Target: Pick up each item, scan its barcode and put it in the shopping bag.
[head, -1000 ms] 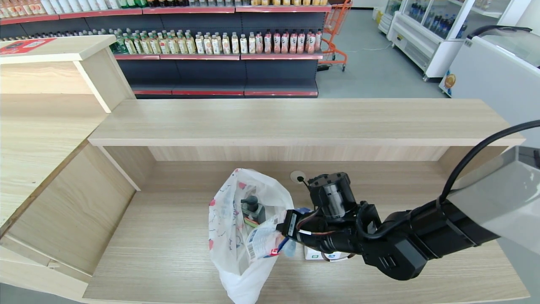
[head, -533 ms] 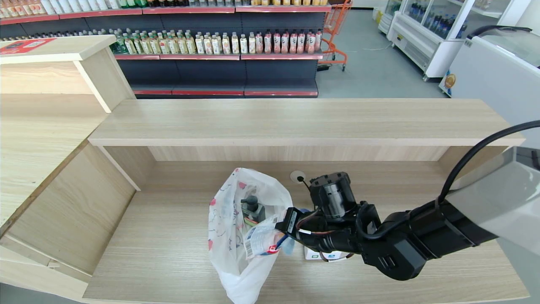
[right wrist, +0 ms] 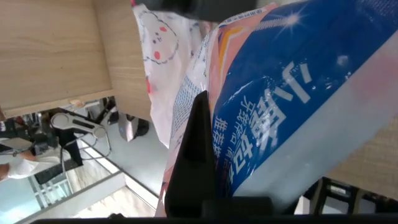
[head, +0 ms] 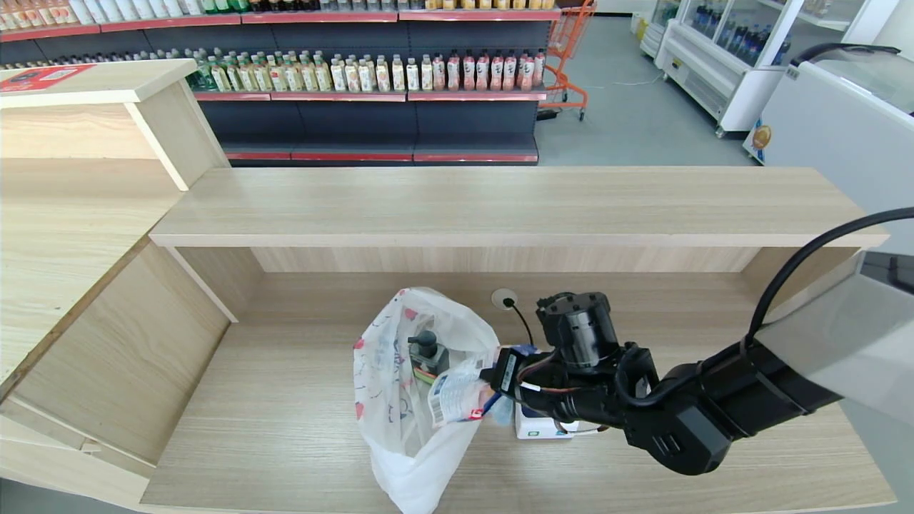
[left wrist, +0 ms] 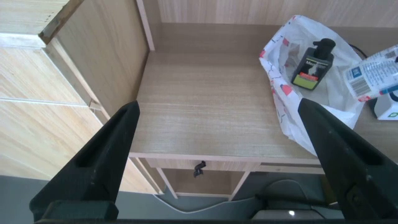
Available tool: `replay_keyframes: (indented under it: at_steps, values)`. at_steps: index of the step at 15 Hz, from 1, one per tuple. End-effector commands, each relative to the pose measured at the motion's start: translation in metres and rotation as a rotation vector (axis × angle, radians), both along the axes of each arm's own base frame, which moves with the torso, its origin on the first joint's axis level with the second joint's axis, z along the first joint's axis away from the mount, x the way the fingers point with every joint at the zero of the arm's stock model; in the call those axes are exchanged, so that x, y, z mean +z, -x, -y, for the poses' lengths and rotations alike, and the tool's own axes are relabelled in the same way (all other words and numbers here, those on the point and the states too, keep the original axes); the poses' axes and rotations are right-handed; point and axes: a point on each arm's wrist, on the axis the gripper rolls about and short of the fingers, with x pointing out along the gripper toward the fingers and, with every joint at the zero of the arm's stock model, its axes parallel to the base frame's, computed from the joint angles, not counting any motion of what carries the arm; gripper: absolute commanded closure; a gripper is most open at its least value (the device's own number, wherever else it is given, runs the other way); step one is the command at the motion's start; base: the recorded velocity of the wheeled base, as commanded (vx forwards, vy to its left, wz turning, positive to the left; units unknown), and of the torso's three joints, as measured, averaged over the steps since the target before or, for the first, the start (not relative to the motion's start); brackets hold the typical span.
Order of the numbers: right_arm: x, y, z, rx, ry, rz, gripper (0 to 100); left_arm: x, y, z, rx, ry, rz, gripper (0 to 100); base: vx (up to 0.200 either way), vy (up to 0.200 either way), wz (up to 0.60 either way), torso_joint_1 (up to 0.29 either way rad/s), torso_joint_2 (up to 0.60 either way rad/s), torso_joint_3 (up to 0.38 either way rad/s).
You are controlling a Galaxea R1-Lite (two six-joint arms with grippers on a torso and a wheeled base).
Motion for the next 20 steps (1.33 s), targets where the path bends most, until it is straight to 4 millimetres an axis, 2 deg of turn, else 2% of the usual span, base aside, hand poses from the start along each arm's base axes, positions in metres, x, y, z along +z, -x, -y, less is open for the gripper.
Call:
replay_keyframes:
  at_steps: [1, 4, 9, 12, 14, 15, 20]
  values:
    - [-0.004, -0.005, -0.001, -0.003, -0.015, 0.017, 100, 0.000, 0.000, 0.000, 0.001, 0.000, 0.000, 0, 0.000, 0.000, 0.00, 0.000, 0.00, 0.000]
    - [-0.017, -0.010, -0.007, 0.015, -0.012, 0.006, 100, 0.000, 0.000, 0.000, 0.001, 0.000, 0.000, 0, 0.000, 0.000, 0.00, 0.000, 0.00, 0.000]
    - [-0.058, -0.010, -0.014, 0.094, 0.141, 0.015, 100, 0.000, 0.000, 0.000, 0.001, 0.000, 0.000, 0, 0.000, 0.000, 0.00, 0.000, 0.00, 0.000]
    - [-0.067, -0.011, -0.015, 0.174, 0.224, 0.077, 100, 0.000, 0.000, 0.000, 0.001, 0.000, 0.000, 0, 0.000, 0.000, 0.00, 0.000, 0.00, 0.000]
    - [-0.062, -0.018, -0.022, 0.194, 0.203, 0.110, 100, 0.000, 0.000, 0.000, 0.001, 0.000, 0.000, 0, 0.000, 0.000, 0.00, 0.000, 0.00, 0.000]
    - [-0.058, -0.022, -0.025, 0.199, 0.187, 0.124, 0, 0.000, 0.000, 0.000, 0.001, 0.000, 0.000, 0, 0.000, 0.000, 0.00, 0.000, 0.00, 0.000]
    - [-0.058, -0.023, -0.035, 0.241, 0.159, 0.133, 0, 0.000, 0.000, 0.000, 0.001, 0.000, 0.000, 0, 0.000, 0.000, 0.00, 0.000, 0.00, 0.000]
